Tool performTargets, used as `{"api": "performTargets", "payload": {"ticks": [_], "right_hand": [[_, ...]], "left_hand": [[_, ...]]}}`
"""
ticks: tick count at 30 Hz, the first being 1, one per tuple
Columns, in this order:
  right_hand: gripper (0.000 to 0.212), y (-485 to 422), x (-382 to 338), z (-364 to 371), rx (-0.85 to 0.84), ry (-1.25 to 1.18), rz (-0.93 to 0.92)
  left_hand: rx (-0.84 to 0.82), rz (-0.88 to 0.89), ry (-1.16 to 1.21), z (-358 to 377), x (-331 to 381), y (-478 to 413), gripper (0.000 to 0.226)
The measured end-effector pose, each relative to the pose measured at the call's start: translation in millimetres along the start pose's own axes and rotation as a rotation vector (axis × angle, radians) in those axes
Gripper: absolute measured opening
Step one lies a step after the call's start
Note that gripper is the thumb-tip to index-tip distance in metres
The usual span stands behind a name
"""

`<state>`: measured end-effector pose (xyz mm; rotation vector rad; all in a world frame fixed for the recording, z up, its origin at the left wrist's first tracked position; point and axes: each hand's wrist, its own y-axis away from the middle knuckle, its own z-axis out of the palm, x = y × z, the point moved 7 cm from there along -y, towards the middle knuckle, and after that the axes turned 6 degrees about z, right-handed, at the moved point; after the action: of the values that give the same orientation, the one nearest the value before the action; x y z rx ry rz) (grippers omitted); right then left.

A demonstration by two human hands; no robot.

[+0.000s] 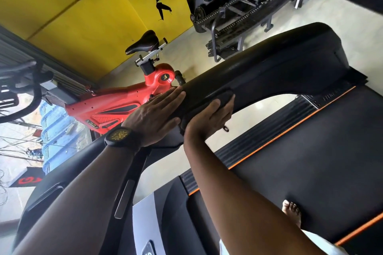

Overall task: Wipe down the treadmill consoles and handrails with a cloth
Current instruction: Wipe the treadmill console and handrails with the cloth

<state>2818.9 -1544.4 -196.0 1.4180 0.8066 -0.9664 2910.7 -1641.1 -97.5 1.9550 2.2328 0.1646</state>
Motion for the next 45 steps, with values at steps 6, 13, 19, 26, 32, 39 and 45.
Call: {"api": "performTargets", "payload": {"ticks": [6, 13, 19, 26, 32, 39, 45], "right_hand": [[0.058, 18, -6, -2, -0.115, 0.037, -0.131], [0.065, -4, 34, 2, -0.08, -0.01, 0.3], [0.052, -3, -15, -7, -0.124, -0.004, -0.227], [0.049, -5, -15, -9, -0.121, 0.011, -0.128], [0.059, -26, 0, 0, -0.019, 0.001, -0.06], [0.062, 9, -10, -5, -0.336, 0.118, -0.243], [0.06, -24, 28, -4, -0.063, 0.004, 0.222]], "left_hand": [[0.037, 0.008, -0.003, -10, 6, -1, 0.066], [-0.015, 0.027, -0.017, -16, 16, -22, 0.071], [-0.01, 0.042, 0.008, -6, 19, -34, 0.074], [-0.015, 0.025, -0.014, -4, 18, -38, 0.073], [0.008, 0.036, -0.024, -7, 20, -39, 0.073], [0.03, 0.042, -0.003, -7, 19, -38, 0.07], [0.031, 0.028, 0.031, -7, 17, -39, 0.068]]}}
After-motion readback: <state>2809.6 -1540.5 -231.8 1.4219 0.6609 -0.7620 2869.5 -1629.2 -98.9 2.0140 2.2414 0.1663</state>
